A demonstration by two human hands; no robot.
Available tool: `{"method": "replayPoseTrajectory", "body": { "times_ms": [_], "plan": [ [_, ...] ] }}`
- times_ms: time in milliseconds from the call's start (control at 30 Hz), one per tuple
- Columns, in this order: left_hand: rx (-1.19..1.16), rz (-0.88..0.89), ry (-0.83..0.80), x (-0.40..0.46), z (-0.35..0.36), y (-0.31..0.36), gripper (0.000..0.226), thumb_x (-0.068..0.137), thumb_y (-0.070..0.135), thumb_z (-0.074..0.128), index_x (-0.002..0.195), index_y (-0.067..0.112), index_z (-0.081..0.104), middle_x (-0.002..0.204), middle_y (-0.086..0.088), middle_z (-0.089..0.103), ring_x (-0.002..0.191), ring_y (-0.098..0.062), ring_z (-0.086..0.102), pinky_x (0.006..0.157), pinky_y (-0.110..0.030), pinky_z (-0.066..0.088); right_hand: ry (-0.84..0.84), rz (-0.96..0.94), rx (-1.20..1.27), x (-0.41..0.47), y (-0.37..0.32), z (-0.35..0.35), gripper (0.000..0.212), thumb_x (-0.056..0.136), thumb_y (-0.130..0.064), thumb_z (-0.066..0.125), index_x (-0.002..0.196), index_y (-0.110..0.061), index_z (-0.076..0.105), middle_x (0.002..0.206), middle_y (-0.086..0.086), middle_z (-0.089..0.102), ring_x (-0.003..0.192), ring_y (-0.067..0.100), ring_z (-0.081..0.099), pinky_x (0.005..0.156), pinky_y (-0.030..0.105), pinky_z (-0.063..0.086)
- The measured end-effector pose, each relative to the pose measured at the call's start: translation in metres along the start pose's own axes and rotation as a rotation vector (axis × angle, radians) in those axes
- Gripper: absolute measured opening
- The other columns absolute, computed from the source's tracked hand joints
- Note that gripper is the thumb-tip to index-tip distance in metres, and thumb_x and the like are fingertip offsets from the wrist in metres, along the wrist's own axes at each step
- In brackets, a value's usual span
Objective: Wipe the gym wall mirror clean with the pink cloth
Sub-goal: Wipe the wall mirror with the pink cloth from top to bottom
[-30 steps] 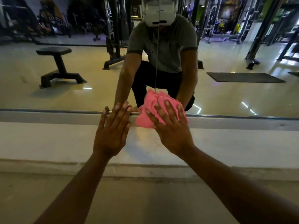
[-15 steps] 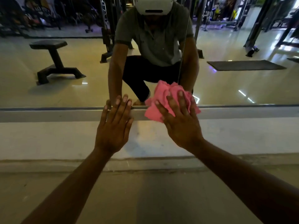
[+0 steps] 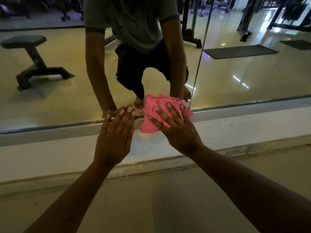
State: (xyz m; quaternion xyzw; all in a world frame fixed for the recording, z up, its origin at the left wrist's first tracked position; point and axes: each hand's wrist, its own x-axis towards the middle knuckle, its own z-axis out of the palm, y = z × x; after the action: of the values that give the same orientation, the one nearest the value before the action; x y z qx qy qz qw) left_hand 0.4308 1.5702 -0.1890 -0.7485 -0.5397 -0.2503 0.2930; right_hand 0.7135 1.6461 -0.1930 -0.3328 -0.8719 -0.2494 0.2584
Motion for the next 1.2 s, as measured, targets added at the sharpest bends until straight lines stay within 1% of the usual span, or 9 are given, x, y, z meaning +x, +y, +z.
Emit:
{"method": "replayPoseTrajectory", "body": {
  "times_ms": [100,267,433,500,567,667,800,1033,1200],
  "plan": [
    [0.032,-0.011,-0.025,-0.006,-0.012,-0.017,0.063,0.114,0.026,0.048,0.171,0.010,0.026,0.180,-0.009,0.019,0.167,-0.028,0.018,0.129,-0.065,0.025,-0.062,-0.002,-0.056,-0.028,0.012,-0.020,0.077,0.108,-0.017,0.061,0.174,-0.032,0.024,0.182,0.009,0.013,0.169,0.041,0.002,0.134,0.068,-0.004],
    [0.033,-0.024,0.012,-0.010,-0.009,-0.017,0.066,0.113,0.027,0.051,0.171,0.008,0.026,0.180,-0.011,0.019,0.167,-0.031,0.019,0.129,-0.065,0.024,0.032,0.081,0.061,0.035,-0.051,-0.010,0.076,0.112,-0.024,0.052,0.175,-0.033,0.010,0.184,0.009,0.003,0.169,0.041,-0.008,0.132,0.073,-0.003],
    [0.070,-0.136,0.081,-0.028,-0.016,-0.039,0.069,0.113,0.034,0.053,0.170,0.008,0.027,0.180,-0.010,0.020,0.166,-0.032,0.021,0.132,-0.063,0.020,0.040,0.047,-0.005,-0.019,-0.016,-0.003,0.083,0.107,-0.014,0.065,0.175,-0.027,0.019,0.183,0.012,0.011,0.170,0.040,0.004,0.133,0.072,0.007],
    [0.082,-0.132,0.053,-0.029,-0.013,-0.040,0.068,0.113,0.031,0.052,0.171,0.006,0.025,0.181,-0.012,0.016,0.167,-0.034,0.017,0.132,-0.064,0.020,0.070,0.047,-0.015,0.002,-0.020,-0.004,0.088,0.107,-0.019,0.066,0.176,-0.029,0.011,0.183,0.010,0.007,0.170,0.039,-0.002,0.133,0.071,0.001],
    [0.070,-0.144,0.044,-0.026,-0.011,-0.036,0.067,0.114,0.028,0.050,0.170,0.005,0.024,0.181,-0.014,0.015,0.167,-0.036,0.015,0.131,-0.066,0.021,0.082,-0.016,0.024,0.039,-0.039,0.000,0.086,0.110,-0.024,0.059,0.176,-0.030,0.005,0.184,0.009,-0.001,0.169,0.038,-0.008,0.132,0.070,-0.005],
    [0.072,-0.124,0.028,-0.029,-0.019,-0.037,0.065,0.113,0.027,0.048,0.170,0.006,0.025,0.181,-0.014,0.015,0.167,-0.034,0.015,0.130,-0.065,0.023,0.062,-0.142,0.015,0.043,-0.049,0.011,0.080,0.113,-0.025,0.056,0.177,-0.028,0.007,0.185,0.009,-0.003,0.170,0.039,-0.005,0.133,0.070,0.000],
    [0.051,-0.323,0.008,-0.038,-0.037,-0.049,0.068,0.113,0.034,0.042,0.173,0.012,0.019,0.182,-0.011,0.005,0.169,-0.030,0.006,0.133,-0.062,0.017,0.068,-0.184,0.029,0.007,-0.020,0.005,0.084,0.108,-0.022,0.064,0.176,-0.024,0.014,0.184,0.013,0.006,0.170,0.039,0.005,0.134,0.067,0.005],
    [0.050,-0.314,-0.056,-0.040,-0.046,-0.055,0.066,0.115,0.033,0.037,0.174,0.015,0.013,0.183,-0.008,-0.001,0.169,-0.027,0.003,0.134,-0.061,0.016,0.076,-0.268,0.085,0.065,-0.073,0.017,0.078,0.113,-0.029,0.056,0.176,-0.013,0.012,0.184,0.012,0.004,0.170,0.038,0.004,0.135,0.067,0.009],
    [0.093,-0.256,-0.077,-0.067,-0.056,-0.087,0.065,0.116,0.035,0.036,0.174,0.014,0.014,0.183,-0.006,0.005,0.169,-0.026,0.006,0.134,-0.059,0.018,0.094,-0.184,0.040,0.050,-0.067,0.019,0.084,0.108,-0.019,0.068,0.175,-0.018,0.020,0.184,0.010,0.006,0.171,0.033,0.004,0.135,0.066,0.007]
  ]
}}
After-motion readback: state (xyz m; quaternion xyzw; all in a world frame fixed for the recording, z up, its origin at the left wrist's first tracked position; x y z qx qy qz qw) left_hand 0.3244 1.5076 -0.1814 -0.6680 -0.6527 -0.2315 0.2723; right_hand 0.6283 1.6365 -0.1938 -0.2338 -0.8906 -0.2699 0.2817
